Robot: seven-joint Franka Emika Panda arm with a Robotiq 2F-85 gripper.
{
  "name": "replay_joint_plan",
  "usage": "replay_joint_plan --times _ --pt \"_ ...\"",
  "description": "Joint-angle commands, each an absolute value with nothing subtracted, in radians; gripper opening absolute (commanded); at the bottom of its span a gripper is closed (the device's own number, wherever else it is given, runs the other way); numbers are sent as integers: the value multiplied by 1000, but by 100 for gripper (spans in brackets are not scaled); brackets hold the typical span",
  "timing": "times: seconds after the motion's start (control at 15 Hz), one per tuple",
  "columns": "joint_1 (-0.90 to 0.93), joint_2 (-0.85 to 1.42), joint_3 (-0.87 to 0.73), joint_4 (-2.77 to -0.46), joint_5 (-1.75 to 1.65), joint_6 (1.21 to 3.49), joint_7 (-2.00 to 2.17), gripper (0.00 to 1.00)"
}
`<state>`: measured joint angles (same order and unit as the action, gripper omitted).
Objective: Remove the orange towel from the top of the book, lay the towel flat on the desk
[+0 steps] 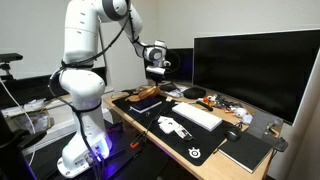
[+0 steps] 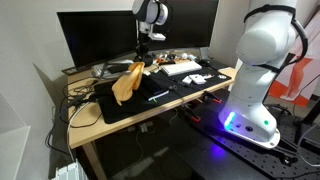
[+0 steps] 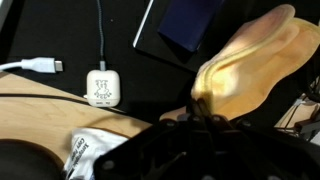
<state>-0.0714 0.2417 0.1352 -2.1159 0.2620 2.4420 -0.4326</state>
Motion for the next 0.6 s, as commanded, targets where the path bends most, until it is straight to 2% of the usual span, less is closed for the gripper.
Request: replay_joint_plan --times 0.0,0.53 --pt "-84 216 121 -2127 297 2405 -451 0" --pt "-88 277 99 -2110 303 2379 -445 0"
